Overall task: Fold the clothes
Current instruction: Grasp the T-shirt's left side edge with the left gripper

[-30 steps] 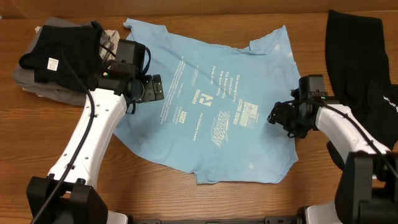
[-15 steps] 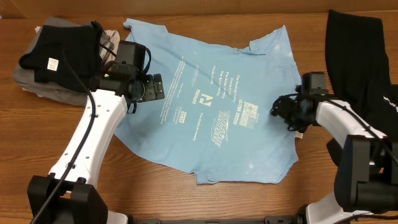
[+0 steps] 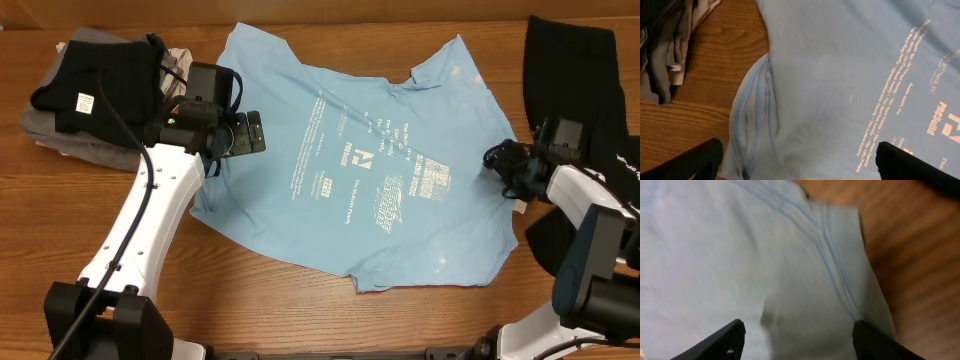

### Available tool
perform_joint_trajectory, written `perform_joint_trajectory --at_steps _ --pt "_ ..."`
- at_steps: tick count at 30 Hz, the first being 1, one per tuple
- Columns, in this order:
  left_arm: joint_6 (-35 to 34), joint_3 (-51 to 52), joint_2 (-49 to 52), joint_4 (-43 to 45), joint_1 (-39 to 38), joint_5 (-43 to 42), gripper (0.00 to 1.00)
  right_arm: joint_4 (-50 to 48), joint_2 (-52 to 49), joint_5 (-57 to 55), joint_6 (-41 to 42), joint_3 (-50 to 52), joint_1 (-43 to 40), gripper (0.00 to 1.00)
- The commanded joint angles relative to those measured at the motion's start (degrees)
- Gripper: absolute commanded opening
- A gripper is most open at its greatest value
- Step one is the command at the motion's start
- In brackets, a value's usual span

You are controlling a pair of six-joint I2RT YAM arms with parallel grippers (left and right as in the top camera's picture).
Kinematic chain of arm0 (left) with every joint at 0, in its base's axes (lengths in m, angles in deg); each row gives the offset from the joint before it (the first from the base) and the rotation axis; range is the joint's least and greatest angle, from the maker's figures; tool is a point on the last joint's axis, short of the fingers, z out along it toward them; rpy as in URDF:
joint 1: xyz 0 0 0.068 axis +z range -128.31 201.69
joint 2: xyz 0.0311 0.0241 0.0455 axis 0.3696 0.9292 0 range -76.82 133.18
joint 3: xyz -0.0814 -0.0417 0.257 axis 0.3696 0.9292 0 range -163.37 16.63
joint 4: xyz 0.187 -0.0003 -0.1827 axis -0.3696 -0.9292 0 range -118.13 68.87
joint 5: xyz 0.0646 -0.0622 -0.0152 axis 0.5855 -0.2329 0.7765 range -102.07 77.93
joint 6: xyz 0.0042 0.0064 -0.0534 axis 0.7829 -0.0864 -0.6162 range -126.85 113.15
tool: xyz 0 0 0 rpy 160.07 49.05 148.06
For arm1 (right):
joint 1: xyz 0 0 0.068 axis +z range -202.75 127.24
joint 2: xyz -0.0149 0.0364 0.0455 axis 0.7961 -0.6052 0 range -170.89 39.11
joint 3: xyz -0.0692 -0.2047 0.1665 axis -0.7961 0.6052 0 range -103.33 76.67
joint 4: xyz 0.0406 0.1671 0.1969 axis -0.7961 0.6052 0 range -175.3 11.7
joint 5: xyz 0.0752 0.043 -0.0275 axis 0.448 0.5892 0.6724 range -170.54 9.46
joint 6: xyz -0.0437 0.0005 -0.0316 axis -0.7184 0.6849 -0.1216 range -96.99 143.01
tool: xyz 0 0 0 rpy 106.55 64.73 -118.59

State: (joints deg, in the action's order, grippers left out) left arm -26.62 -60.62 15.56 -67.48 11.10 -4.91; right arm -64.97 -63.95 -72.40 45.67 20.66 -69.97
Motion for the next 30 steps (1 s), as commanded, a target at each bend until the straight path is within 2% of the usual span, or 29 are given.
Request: perform_joint_trajectory --at_steps 1,4,6,8,13,17,19,26,30 --pt "0.48 0.17 0.20 1.09 -0.26 0.79 1.00 -1.88 -0.81 -0.52 -0.11 -2.56 -0.11 0.72" --pt "4.96 0.17 0.20 1.62 -0.26 0.96 1.00 -1.07 -0.81 -0.35 -0.11 -4.68 -0.13 0.73" --pt "8.68 -0.22 0.17 1.53 -0.20 0.94 1.00 1.31 -0.79 0.48 -0.15 -6.95 -0.13 0.84" --pt "9.33 -1.40 0.11 0.22 -0.04 0.92 1.00 4.17 -0.57 2.12 -0.15 -9.68 -0.13 0.89" --pt "9.20 -9.79 -0.26 -11.41 0.55 0.44 1.00 16.13 3.76 4.98 -0.11 -19.74 0.26 0.96" --pt "6.82 -18.40 -0.42 -27.41 0.57 0.35 1.00 27.82 11.13 5.92 -0.13 -27.06 1.44 1.00" --pt "4.17 -20.44 -0.94 -32.57 0.55 0.98 1.00 32.06 15.28 5.90 -0.33 -29.18 2.43 1.00" --pt "-1.07 -20.04 -6.32 -38.99 0.55 1.25 1.00 41.33 29.33 4.79 -0.35 -29.99 8.24 1.00" --pt "-5.53 -13.84 -12.74 -37.79 0.59 6.05 1.00 45.92 33.22 3.48 -1.16 -29.99 12.24 1.00"
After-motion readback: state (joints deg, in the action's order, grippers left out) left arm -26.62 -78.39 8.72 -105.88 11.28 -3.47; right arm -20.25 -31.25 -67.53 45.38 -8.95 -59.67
